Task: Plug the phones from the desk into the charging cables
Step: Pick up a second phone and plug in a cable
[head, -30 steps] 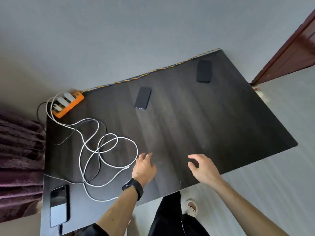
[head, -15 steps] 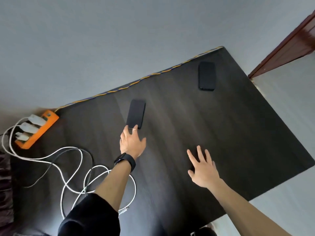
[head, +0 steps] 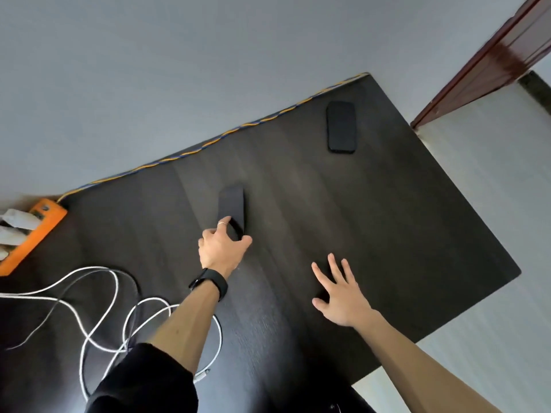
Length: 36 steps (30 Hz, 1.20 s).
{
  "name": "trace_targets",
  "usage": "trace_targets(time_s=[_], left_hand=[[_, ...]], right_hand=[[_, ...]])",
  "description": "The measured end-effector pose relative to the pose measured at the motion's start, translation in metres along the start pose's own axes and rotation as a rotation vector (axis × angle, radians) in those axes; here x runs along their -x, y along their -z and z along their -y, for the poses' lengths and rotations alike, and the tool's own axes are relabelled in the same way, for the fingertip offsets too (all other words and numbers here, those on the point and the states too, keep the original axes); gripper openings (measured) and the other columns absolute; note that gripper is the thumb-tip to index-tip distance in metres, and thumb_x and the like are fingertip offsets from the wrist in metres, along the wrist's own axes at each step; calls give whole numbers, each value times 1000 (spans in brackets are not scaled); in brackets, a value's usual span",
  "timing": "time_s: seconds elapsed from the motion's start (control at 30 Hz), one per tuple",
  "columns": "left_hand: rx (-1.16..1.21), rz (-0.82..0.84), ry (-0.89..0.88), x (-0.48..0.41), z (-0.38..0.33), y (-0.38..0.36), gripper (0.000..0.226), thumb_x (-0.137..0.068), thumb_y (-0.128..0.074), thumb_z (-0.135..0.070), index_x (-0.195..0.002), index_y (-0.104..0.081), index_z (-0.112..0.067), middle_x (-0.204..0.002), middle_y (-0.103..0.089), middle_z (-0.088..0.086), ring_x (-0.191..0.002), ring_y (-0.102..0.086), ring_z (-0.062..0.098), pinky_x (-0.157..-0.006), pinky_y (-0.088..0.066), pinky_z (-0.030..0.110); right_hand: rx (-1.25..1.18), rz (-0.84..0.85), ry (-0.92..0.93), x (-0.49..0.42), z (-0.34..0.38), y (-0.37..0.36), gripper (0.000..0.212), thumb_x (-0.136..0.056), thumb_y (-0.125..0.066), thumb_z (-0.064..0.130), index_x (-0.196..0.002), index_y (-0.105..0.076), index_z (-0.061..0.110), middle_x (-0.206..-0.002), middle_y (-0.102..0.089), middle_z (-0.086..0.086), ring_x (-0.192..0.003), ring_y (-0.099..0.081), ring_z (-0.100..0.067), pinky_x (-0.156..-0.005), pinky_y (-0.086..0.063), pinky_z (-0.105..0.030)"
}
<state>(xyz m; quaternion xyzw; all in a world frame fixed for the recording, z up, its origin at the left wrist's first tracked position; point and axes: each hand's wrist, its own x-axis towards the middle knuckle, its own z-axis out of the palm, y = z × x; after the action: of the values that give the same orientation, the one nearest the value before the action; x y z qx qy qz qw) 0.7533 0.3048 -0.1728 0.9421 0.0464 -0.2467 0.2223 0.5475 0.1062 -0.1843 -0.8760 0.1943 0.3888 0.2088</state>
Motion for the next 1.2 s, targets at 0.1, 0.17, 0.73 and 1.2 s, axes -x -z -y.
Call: trace_targets(time_s=[0.1,0.17,0.73,1.2], left_hand=[[503,141,128,44,-7,4,54,-73,-70,-44,-127,-62,-38,-109,-69,-2,-99,-61,18,-92,-51,31],[932,420,251,78,-8,10,45,-80,-70,-31,-125,-67,-31,-100,-71,2,-83,-62,19,-77,-54,30],[570,537,-91,294,63,-32,55,-63,-88,-27,-113,-71,-43,-106,-75,-4,-94,-68,4,-95,-51,22],[1051,530,192,363,178,9,62,-86,-62,6,-136,-54,-31,-87,-75,5,-74,-69,20,-71,-55,31]], right_hand=[[-116,51,-24,7,12,23,77,-95,-45,63,-158,-8,40,-168,17,1,-153,17,-33,-125,-11,-53],[-307,54,-70,14,20,39,76,-92,-43,69,-157,-25,35,-169,-6,-1,-155,-5,-31,-125,-14,-47],[-1367,33,92,154,-1,-26,55,-90,-73,12,-141,-52,18,-107,-75,-12,-92,-77,-28,-74,-63,-34],[-859,403,376,195,82,-69,39,-93,-67,9,-123,-63,34,-106,-75,-16,-90,-76,-33,-80,-62,-43]])
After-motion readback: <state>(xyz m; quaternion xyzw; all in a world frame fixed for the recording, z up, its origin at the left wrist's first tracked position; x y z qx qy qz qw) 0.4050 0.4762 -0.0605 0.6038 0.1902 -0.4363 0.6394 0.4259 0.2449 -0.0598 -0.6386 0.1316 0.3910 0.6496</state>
